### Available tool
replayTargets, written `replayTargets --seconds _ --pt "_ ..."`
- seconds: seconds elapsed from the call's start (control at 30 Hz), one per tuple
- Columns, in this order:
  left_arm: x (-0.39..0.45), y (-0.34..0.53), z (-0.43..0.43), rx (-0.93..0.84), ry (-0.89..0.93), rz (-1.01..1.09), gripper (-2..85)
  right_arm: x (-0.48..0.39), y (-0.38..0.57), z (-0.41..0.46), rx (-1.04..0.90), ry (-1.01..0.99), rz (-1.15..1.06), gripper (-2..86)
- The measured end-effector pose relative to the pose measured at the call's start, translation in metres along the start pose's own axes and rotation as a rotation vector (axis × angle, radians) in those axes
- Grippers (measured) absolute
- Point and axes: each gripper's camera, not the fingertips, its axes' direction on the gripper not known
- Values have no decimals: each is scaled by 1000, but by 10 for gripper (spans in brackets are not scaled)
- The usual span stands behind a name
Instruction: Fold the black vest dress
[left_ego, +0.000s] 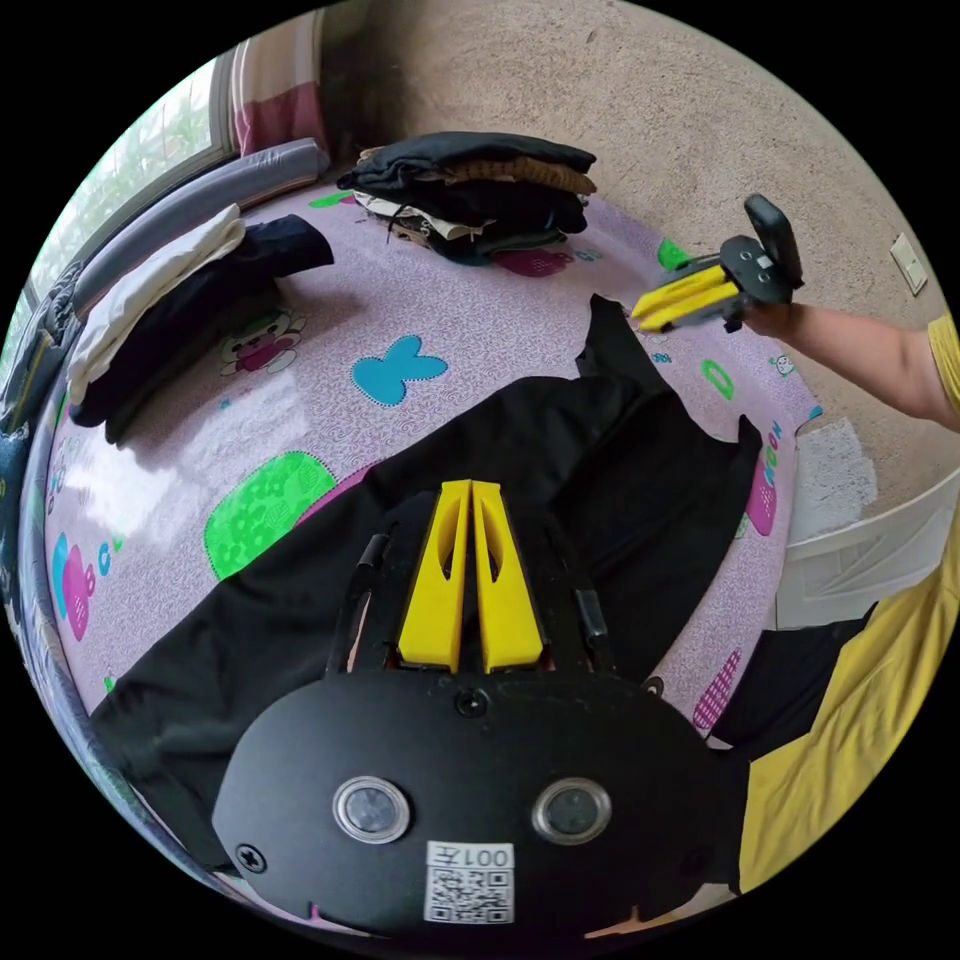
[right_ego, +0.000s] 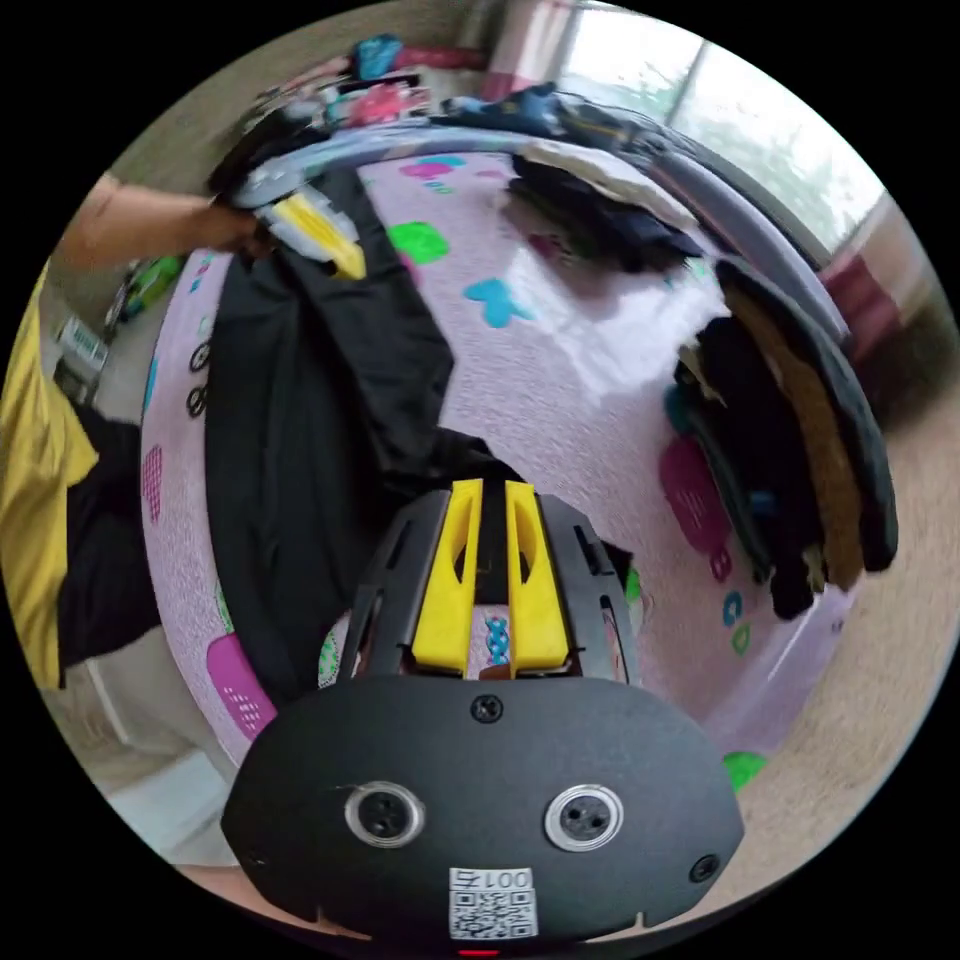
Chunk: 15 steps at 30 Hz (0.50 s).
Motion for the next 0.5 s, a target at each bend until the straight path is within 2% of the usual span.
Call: replayTargets --seconds 0.1,0.2,0.37,0.5 --pt "5 -12 17 -10 35 28 -12 49 22 13 -80 11 232 6" --pt "21 -30 38 -31 63 97 -12 73 27 35 -121 -48 341 5" --pt "54 -49 69 -75 4 242 -12 85 24 61 -167 -36 405 3" --pt "60 -50 78 -88 -6 247 -12 80 35 65 -247 48 402 2"
